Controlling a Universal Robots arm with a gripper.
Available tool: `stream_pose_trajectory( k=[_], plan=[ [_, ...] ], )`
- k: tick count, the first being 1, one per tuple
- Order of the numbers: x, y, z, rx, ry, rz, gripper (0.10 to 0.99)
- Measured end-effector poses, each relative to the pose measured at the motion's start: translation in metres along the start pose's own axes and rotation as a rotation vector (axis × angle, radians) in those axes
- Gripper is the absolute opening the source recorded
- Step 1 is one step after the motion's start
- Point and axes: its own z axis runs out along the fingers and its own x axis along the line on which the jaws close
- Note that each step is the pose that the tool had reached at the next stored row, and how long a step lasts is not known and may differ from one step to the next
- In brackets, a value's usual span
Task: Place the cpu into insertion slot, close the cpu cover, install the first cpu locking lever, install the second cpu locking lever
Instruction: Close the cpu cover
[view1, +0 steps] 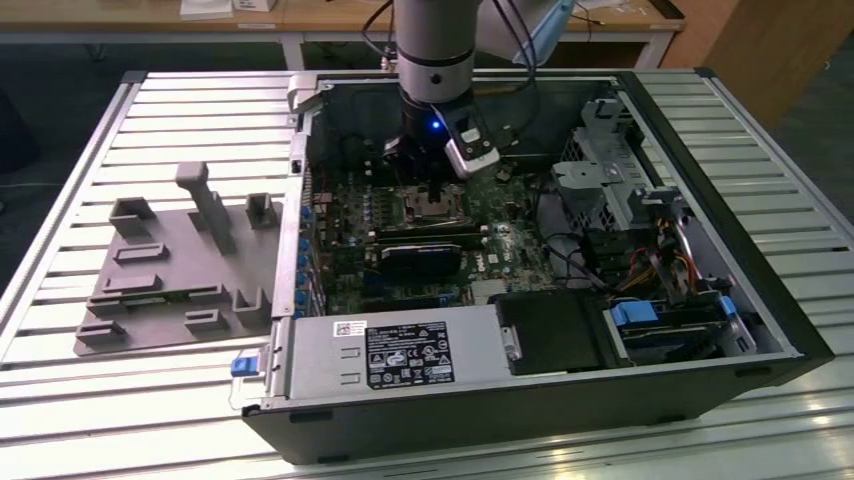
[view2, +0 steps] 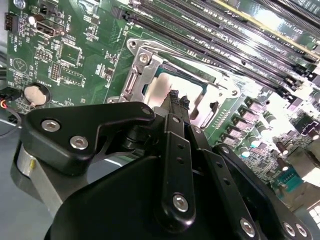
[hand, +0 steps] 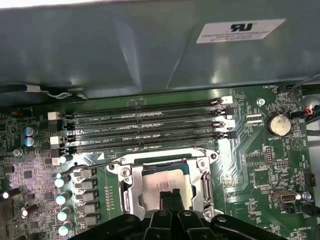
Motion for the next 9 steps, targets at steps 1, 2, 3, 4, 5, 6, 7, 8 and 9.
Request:
stream_pose_trajectory(
  k=[1,2,3,4,5,6,7,8,9],
  plan=[
    [0.0005,-0.0002,0.0003,0.000,0.0000,0.000,0.102],
    [0.0011,-0.0003,0.0006,0.000,0.0001,0.000,0.102],
    [0.0017,-0.0004,0.0011,0.000,0.0000,0.002,0.102],
    [0.0022,-0.0005,0.0015,0.000,0.0000,0.004,0.102],
    [0.0028,-0.0006,0.0017,0.001,-0.0002,0.008,0.102],
    [0.0037,-0.0007,0.0018,0.001,-0.0004,0.010,0.102],
    [0.0048,-0.0008,0.0019,0.001,-0.0006,0.011,0.102],
    [0.0060,-0.0010,0.0019,0.001,-0.0006,0.012,0.102],
    [0.0073,-0.0011,0.0019,0.001,-0.0006,0.013,0.102]
  ],
)
